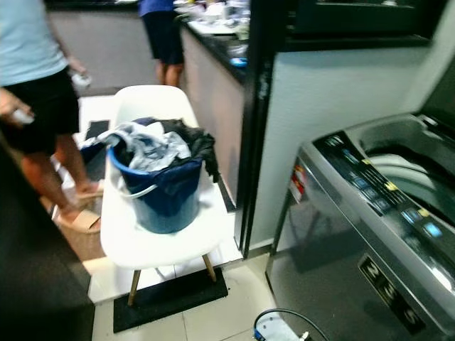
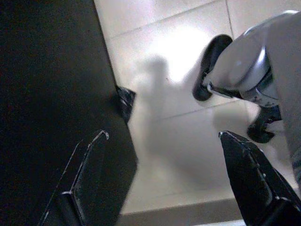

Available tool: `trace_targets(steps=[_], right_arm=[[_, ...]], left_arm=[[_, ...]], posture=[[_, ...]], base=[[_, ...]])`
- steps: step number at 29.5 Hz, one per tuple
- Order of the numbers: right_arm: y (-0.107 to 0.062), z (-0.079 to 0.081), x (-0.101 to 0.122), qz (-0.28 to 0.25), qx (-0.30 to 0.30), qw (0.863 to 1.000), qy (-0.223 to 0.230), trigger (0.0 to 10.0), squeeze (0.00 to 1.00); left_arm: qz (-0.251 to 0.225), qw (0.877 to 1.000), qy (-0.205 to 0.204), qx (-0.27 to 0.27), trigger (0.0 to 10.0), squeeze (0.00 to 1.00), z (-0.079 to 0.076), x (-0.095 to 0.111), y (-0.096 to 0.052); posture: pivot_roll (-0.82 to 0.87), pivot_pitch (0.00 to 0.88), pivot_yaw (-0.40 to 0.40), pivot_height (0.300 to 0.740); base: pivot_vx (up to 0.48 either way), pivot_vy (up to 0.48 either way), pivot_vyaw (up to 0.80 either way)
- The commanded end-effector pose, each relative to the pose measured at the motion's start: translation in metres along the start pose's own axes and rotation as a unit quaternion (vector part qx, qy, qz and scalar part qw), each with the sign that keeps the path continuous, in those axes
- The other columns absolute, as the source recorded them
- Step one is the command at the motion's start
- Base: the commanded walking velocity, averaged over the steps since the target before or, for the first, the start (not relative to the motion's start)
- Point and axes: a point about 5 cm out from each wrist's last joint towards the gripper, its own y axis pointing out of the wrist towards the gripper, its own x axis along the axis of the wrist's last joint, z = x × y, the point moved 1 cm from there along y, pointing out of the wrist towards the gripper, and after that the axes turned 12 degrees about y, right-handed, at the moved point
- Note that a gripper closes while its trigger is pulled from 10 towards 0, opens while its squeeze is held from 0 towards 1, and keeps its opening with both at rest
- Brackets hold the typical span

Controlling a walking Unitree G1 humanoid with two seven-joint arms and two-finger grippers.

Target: Clothes washing

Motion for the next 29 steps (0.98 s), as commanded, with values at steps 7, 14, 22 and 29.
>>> trace_targets(steps=[7, 14, 22, 29], right_arm=[[0.000, 0.001, -0.003, 0.003, -0.003, 1.000, 0.005, 10.0, 0.00], [0.000, 0.002, 0.004, -0.008, -0.001, 1.000, 0.012, 10.0, 0.00], [-0.006, -0.036, 0.029, -0.041, -0.048, 0.997, 0.049, 10.0, 0.00], [-0.009, -0.045, 0.041, -0.068, -0.065, 0.991, 0.098, 10.0, 0.00]], left_arm=[[-0.008, 0.999, -0.031, -0.011, 10.0, 0.00, -0.006, 0.003, 0.000], [-0.011, 0.999, -0.042, -0.001, 10.0, 0.00, 0.002, 0.004, 0.000], [-0.086, 0.996, -0.006, -0.031, 10.0, 0.00, -0.004, 0.050, 0.005], [-0.105, 0.992, 0.032, -0.063, 10.0, 0.00, -0.012, 0.058, 0.005]], posture=[[0.21, 0.000, -0.101, 0.740], [0.20, 0.000, -0.117, 0.740], [0.10, 0.000, -0.048, 0.740], [0.03, 0.000, -0.008, 0.740]], base=[[0.000, 0.000, 0.73], [0.000, 0.000, 0.73], [0.000, 0.000, 0.70], [0.000, 0.000, 0.00]])
